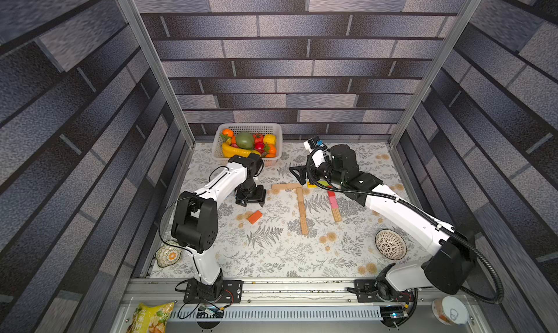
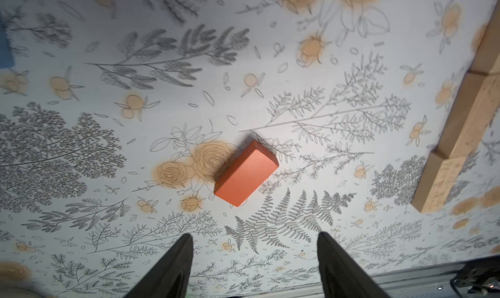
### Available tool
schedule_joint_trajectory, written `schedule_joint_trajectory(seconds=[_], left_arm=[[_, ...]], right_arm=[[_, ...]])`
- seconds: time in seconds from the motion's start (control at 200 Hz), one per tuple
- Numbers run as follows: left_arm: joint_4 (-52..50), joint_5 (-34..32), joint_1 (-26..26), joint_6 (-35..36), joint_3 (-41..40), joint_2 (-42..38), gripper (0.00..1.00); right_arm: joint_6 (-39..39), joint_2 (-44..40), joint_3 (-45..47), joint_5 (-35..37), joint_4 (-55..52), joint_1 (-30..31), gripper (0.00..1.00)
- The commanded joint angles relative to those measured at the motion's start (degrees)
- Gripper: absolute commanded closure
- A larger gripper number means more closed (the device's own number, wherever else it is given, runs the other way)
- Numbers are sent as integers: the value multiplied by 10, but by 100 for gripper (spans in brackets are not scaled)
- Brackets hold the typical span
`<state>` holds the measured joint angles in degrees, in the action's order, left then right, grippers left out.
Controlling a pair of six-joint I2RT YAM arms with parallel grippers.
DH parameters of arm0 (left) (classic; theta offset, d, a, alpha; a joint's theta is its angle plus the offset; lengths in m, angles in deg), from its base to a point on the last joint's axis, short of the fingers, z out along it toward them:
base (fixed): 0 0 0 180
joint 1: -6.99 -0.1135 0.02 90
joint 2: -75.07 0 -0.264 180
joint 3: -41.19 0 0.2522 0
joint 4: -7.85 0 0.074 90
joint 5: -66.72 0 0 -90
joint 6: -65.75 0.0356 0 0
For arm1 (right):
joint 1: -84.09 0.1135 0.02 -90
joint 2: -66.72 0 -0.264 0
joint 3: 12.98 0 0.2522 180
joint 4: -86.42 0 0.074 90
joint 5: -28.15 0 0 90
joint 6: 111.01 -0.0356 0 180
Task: Assemble the number 7 with building blocks
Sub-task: Pick up the building block from the center of the board.
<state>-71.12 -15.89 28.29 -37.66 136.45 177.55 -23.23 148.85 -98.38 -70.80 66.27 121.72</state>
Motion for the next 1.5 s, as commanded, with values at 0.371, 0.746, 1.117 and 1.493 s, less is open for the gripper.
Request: schedule_joint_trajectory(seconds=[0.371,0.746,1.117,1.493], left_arm=[[18,-2,-53,3,-71,-38,28],[11,33,-232,73,49,53,30],[0,-30,-252,84,118,167,32],[-4,-57,-271,83,188,236,32]], right_arm=[[-49,-41,29,24,-5,3,0],[-58,-46,54,33,14,3,0],[-28,-21,24,38,-2,1,0],[-25,-15,18,45,-10,1,0]])
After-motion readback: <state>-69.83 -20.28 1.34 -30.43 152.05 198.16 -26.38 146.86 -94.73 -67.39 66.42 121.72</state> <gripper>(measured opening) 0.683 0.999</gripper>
